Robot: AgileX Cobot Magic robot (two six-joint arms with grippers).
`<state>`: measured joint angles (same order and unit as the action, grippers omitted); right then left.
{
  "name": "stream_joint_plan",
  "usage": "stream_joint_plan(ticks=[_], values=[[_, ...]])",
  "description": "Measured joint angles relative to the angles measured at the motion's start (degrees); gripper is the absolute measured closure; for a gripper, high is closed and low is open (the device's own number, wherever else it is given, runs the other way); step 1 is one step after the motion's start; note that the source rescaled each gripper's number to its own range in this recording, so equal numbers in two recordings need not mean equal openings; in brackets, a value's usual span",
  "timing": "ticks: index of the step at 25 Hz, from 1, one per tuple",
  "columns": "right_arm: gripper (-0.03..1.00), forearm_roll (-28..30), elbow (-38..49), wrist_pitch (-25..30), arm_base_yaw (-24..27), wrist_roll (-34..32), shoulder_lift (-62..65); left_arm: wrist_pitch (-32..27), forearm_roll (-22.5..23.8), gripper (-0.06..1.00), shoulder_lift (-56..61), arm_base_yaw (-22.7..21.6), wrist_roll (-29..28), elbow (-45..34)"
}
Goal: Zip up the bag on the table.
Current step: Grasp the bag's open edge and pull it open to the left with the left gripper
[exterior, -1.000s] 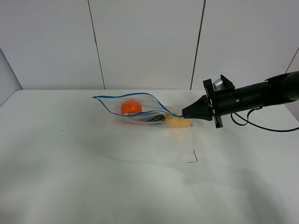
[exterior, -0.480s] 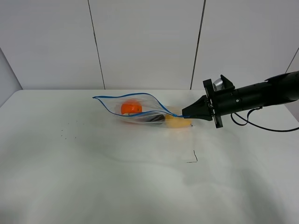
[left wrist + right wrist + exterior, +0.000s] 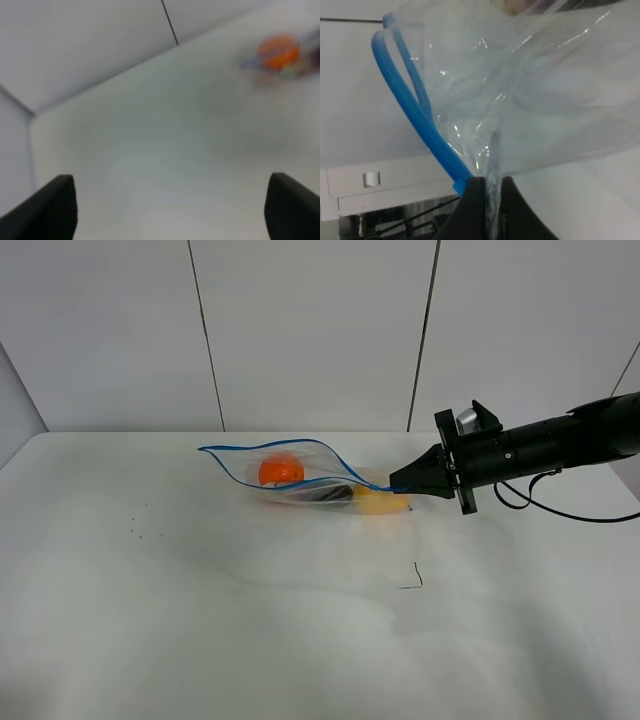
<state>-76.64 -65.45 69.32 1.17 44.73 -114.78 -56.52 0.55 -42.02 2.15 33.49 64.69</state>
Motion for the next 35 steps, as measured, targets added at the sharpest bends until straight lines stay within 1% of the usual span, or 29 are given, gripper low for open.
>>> stream_joint_plan(ticks=[1,4,6,8,11,12,15,17,22,25,27,29,31,33,35], values=[[0.97,0.0,0.0,0.0,0.0,0.0,0.0,0.5,0.0,-0.06,-1.5,0.0,7.3,0.0],[0.97,0.0,0.0,0.0,0.0,0.0,0.0,2.4,-0.1,-0.06,-5.1,0.0,23.9,0.0],[0.97,0.0,0.0,0.0,0.0,0.0,0.0,3.9,-1.4,-0.06,-7.2,0.0,31.0,0.0],[0.97,0.0,0.0,0.0,0.0,0.0,0.0,6.4,-4.2,-0.06,-9.2,0.0,34.1,0.0],[0.97,0.0,0.0,0.0,0.0,0.0,0.0,9.3,-10.4,-0.06,-12.2,0.0,35.7,0.0],[0.97,0.0,0.0,0.0,0.0,0.0,0.0,9.9,-13.1,-0.06,-13.0,0.0,36.1,0.0],[0.97,0.0,0.0,0.0,0.0,0.0,0.0,10.7,-18.9,-0.06,-14.9,0.0,37.8,0.0],[0.97,0.0,0.0,0.0,0.0,0.0,0.0,11.9,-21.8,-0.06,-15.5,0.0,38.7,0.0],[0.97,0.0,0.0,0.0,0.0,0.0,0.0,14.6,-27.5,-0.05,-15.5,0.0,40.5,0.0],[0.97,0.0,0.0,0.0,0.0,0.0,0.0,16.4,-28.7,-0.05,-15.5,0.0,41.2,0.0],[0.97,0.0,0.0,0.0,0.0,0.0,0.0,18.5,-28.8,-0.05,-15.5,0.8,43.2,0.0],[0.97,0.0,0.0,0.0,0.0,0.0,0.0,20.4,-28.8,-0.05,-15.5,2.7,45.7,0.0],[0.97,0.0,0.0,0.0,0.0,0.0,0.0,21.4,-29.0,-0.05,-15.6,6.1,47.0,0.0],[0.97,0.0,0.0,0.0,0.0,0.0,0.0,22.6,-29.2,-0.05,-16.2,10.8,47.1,0.0],[0.97,0.0,0.0,0.0,0.0,0.0,0.0,24.3,-29.2,-0.05,-17.8,15.6,45.7,0.0]])
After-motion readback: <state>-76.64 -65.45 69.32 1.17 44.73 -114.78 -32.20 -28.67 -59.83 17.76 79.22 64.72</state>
